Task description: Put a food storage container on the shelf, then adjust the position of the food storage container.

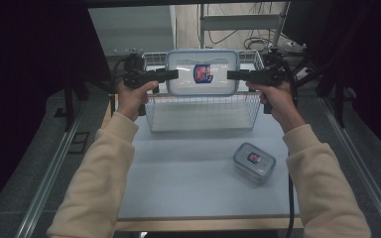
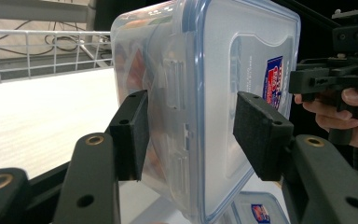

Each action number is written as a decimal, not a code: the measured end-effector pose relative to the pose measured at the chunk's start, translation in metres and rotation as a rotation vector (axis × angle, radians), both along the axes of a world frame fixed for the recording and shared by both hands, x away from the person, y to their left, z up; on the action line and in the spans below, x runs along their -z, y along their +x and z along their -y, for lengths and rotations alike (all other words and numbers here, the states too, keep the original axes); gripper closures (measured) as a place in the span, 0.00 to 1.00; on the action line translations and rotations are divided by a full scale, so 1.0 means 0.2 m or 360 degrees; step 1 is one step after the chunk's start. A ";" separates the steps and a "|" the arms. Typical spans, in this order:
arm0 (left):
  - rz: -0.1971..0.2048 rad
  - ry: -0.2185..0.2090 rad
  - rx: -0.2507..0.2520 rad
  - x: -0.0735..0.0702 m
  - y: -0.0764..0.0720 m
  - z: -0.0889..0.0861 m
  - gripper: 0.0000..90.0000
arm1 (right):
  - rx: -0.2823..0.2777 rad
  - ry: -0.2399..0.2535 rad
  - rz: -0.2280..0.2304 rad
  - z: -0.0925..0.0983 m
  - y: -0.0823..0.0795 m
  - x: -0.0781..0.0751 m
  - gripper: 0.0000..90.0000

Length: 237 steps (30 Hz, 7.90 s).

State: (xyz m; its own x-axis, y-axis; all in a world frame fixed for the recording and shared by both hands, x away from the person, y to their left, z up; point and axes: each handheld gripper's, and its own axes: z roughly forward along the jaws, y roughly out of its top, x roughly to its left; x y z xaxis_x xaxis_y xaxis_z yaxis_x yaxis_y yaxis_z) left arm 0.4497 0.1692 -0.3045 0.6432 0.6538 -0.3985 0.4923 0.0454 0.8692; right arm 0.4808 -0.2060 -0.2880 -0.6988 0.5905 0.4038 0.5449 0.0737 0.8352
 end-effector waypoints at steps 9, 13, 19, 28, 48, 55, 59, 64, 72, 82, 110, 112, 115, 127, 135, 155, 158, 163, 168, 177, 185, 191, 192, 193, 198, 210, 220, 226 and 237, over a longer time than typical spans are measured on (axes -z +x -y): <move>-0.0059 -0.0014 0.0001 0.05 0.15 0.01 0.52 | 0.0012 -0.0003 -0.0099 0.01 0.16 0.03 0.51; -0.0084 -0.0032 -0.0007 0.07 0.19 0.01 0.52 | 0.0014 -0.0015 -0.0134 0.01 0.21 0.05 0.51; -0.0101 -0.0042 -0.0021 0.09 0.22 0.01 0.52 | 0.0035 0.0024 -0.0175 0.01 0.26 0.07 0.50; -0.0173 -0.0074 -0.0073 0.09 0.26 0.03 0.49 | 0.0089 0.0041 -0.0221 0.00 0.29 0.07 0.47; -0.0265 -0.0147 -0.0146 0.15 0.34 0.04 0.41 | 0.0282 0.0015 -0.0451 -0.08 0.36 0.12 0.20; -0.0250 -0.0144 -0.0139 0.14 0.30 0.02 0.37 | 0.0350 -0.0057 -0.0424 -0.09 0.35 0.11 0.12; -0.0240 -0.0141 -0.0137 0.14 0.28 0.00 0.36 | 0.0395 -0.0050 -0.0406 -0.08 0.33 0.10 0.10; -0.0196 -0.0113 -0.0122 0.13 0.23 -0.02 0.37 | 0.0383 -0.0008 -0.0329 -0.04 0.28 0.06 0.13; -0.0155 -0.0117 -0.0106 0.13 0.14 -0.03 0.37 | 0.0308 0.0006 -0.0221 0.01 0.16 0.06 0.30; -0.0131 -0.0120 -0.0077 0.14 0.04 -0.04 0.37 | 0.0169 -0.0120 -0.0048 -0.01 -0.02 0.12 0.71; -0.0165 -0.0109 -0.0075 0.20 0.03 -0.05 0.36 | 0.0257 -0.0296 -0.0027 -0.08 0.14 0.23 0.99; -0.0165 -0.0109 -0.0076 0.20 0.03 -0.05 0.36 | 0.0270 -0.0279 -0.0037 -0.07 0.15 0.24 0.99; -0.0164 -0.0106 -0.0073 0.21 0.02 -0.05 0.36 | 0.0254 -0.0256 -0.0043 -0.06 0.14 0.24 0.99; -0.0120 -0.0044 -0.0073 0.24 -0.11 -0.05 0.35 | 0.0188 -0.0230 -0.0006 0.00 0.00 0.23 0.99; -0.0109 -0.0054 -0.0040 0.30 -0.24 -0.06 0.35 | 0.0110 -0.0222 -0.0009 0.03 -0.07 0.27 0.99; -0.0118 -0.0003 0.0035 0.61 -0.57 -0.05 0.33 | 0.0048 -0.0154 -0.0036 0.26 -0.38 0.55 0.99; -0.0139 -0.0004 0.0034 0.64 -0.58 -0.05 0.33 | 0.0044 -0.0153 -0.0036 0.29 -0.42 0.58 0.99; -0.0174 0.0001 0.0051 0.72 -0.63 -0.05 0.33 | 0.0026 -0.0174 -0.0053 0.33 -0.51 0.66 0.99; -0.0205 0.0006 0.0056 0.78 -0.66 -0.05 0.33 | 0.0023 -0.0170 -0.0075 0.37 -0.57 0.71 0.99; -0.0274 0.0013 0.0042 0.89 -0.73 -0.06 0.33 | 0.0035 -0.0173 -0.0110 0.45 -0.67 0.81 0.99; -0.0314 0.0034 0.0003 0.95 -0.74 -0.07 0.32 | 0.0085 -0.0173 -0.0131 0.54 -0.76 0.85 0.99; -0.0317 0.0056 0.0016 0.96 -0.73 -0.05 0.32 | 0.0113 -0.0192 -0.0118 0.57 -0.78 0.85 0.99; -0.0317 0.0056 0.0016 0.96 -0.73 -0.05 0.32 | 0.0113 -0.0192 -0.0118 0.57 -0.78 0.85 0.99; -0.0319 0.0059 0.0019 0.96 -0.73 -0.05 0.32 | 0.0125 -0.0193 -0.0120 0.58 -0.78 0.85 0.99; -0.0321 0.0074 0.0021 0.97 -0.73 -0.05 0.32 | 0.0150 -0.0194 -0.0125 0.61 -0.79 0.85 0.99; -0.0331 0.0086 0.0024 0.98 -0.72 -0.05 0.32 | 0.0190 -0.0240 -0.0152 0.67 -0.86 0.90 0.99; -0.0343 0.0098 0.0032 1.00 -0.72 -0.04 0.32 | 0.0138 -0.0337 -0.0176 0.63 -0.93 0.95 0.99; -0.0348 0.0098 0.0025 1.01 -0.72 -0.04 0.32 | 0.0175 -0.0381 -0.0200 0.65 -0.92 0.97 0.99; -0.0351 0.0123 0.0026 1.02 -0.72 -0.04 0.32 | 0.0360 -0.0513 -0.0295 0.69 -0.84 1.03 0.99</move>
